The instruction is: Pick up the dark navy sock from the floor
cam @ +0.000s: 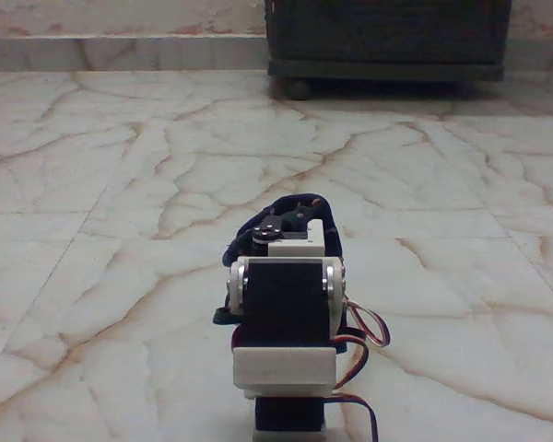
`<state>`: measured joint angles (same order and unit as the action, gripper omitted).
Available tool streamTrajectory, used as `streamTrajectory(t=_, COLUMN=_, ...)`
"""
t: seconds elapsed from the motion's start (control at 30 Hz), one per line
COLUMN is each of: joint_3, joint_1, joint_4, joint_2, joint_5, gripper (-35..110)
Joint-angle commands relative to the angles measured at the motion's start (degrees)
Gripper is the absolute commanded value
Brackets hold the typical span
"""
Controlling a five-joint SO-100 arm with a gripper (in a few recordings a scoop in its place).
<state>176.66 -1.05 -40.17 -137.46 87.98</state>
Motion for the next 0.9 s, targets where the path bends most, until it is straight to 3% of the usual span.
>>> streamTrajectory(t=0.0, joint_3=-0.1, joint_1=-0.1, joint_4=-0.2, joint_2=-1.1, joint_5=-1.0, gripper=0)
streamTrajectory(t=0.87, joint_3=-0.1, joint_1=-0.1, joint_4=-0.2, joint_2=-1.1, joint_5=-2.1, gripper=0)
